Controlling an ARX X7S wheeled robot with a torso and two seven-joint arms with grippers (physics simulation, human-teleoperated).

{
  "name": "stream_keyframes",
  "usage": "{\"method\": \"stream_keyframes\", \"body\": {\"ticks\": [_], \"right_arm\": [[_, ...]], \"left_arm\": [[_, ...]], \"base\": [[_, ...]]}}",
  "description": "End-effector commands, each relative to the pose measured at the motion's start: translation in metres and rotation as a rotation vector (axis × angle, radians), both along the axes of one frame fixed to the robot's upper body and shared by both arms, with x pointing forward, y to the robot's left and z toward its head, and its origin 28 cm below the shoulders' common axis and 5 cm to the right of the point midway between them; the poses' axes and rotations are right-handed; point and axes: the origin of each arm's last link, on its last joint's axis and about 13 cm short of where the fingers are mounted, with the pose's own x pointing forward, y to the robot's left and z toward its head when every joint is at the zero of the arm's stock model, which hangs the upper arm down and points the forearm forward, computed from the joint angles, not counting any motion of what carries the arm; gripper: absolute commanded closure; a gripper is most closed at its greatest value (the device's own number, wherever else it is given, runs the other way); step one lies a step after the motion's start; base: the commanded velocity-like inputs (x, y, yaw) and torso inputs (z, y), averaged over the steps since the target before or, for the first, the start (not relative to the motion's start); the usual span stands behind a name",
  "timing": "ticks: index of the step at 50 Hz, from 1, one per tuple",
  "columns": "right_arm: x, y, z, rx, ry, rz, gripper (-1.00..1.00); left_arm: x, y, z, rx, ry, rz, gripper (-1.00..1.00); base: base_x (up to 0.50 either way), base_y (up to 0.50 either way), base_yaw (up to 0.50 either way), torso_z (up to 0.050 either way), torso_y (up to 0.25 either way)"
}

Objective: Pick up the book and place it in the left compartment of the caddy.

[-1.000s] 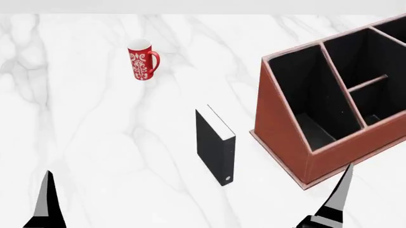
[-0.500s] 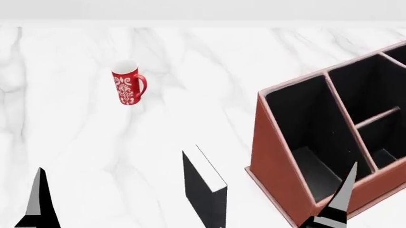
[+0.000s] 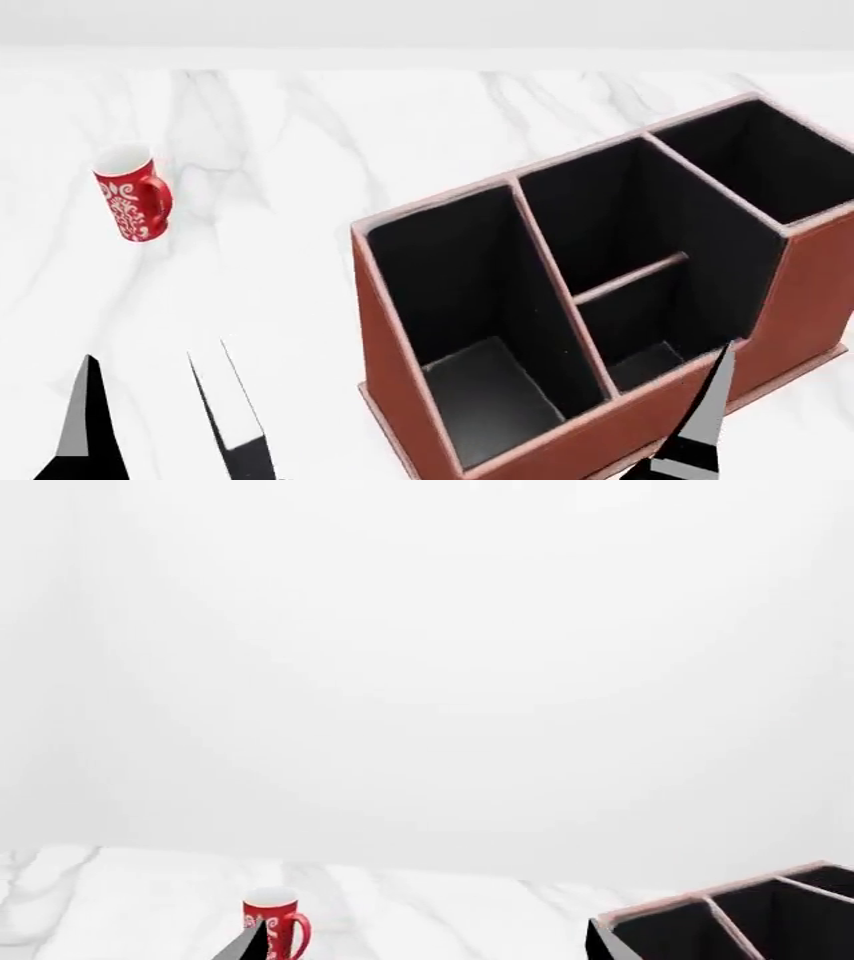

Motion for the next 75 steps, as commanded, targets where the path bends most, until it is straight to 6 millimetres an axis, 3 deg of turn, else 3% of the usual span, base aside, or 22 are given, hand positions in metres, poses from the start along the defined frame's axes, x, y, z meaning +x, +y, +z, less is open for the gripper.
{"method": "stream_keyframes", "body": {"ticks": [1, 53, 56, 64, 75], "right_arm": [[0.0004, 0.0005, -0.0004, 0.005, 0.001, 0.009, -1.0], [0.0055, 0.0001, -0.0039, 0.02, 0.053, -0.01, -1.0], [0.0046, 0.0003, -0.0033, -0.043, 0.047, -0.04, -1.0], [-0.0007, 0.001, 0.0021, 0.008, -0.066, 0.002, -1.0], [-0.0014, 0.0042, 0.0036, -0.066, -0.065, -0.005, -1.0]], "left_arm": [[-0.0003, 0.0, -0.0005, -0.002, 0.0, -0.004, -1.0], [0.0012, -0.001, -0.0038, -0.003, 0.011, -0.018, -1.0], [0.0016, -0.0008, -0.0046, -0.005, 0.016, -0.019, -1.0], [0.001, -0.0014, -0.0047, -0.001, 0.02, -0.024, -1.0], [-0.0002, -0.0012, -0.0028, -0.002, 0.016, -0.022, -1.0]], "base": [[0.11, -0.5, 0.0, 0.0, 0.0], [0.13, -0.5, 0.0, 0.0, 0.0], [0.0, 0.0, 0.0, 0.0, 0.0], [0.0, 0.0, 0.0, 0.0, 0.0], [0.0, 0.0, 0.28, 0.0, 0.0]]}}
